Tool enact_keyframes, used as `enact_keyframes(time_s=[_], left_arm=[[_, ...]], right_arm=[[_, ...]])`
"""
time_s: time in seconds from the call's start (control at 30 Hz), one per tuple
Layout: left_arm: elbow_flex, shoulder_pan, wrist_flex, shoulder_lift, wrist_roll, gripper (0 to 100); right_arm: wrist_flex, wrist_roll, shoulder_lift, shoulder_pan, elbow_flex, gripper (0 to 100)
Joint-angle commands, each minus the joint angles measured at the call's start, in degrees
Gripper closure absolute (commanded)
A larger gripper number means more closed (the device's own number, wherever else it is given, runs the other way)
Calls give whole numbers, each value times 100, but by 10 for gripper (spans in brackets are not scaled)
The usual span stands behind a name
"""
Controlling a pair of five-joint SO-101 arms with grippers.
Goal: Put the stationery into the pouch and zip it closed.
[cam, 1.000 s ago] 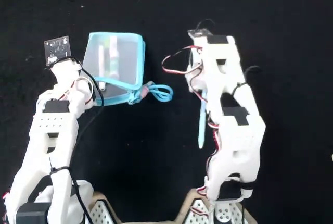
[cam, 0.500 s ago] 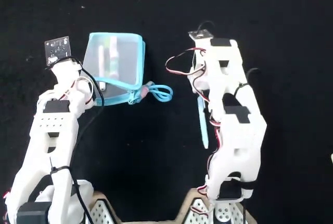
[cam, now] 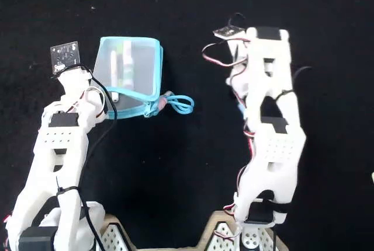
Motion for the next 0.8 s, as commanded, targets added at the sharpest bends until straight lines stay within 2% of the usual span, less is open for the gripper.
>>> enact_keyframes(time_s=[0.0, 0.1, 0.17, 0.27, 0.43, 0.57, 0.77], left_arm=[[295, -145, 18, 70, 62, 970], [295, -145, 18, 70, 62, 970], [295, -145, 18, 70, 62, 970], [295, -145, 18, 70, 62, 970], [295, -136, 18, 70, 62, 970], [295, -145, 18, 70, 62, 970], [295, -145, 18, 70, 62, 970]], right_arm=[[44, 703, -251, 97, -119, 986], [-53, 360, -207, -9, -136, 949], [-26, -97, -207, -26, -321, 863], [62, -396, -207, -26, -629, 757], [484, -668, -207, -26, -1112, 770], [448, -835, -163, -185, -884, 769], [-422, -598, -136, -290, -207, 769]])
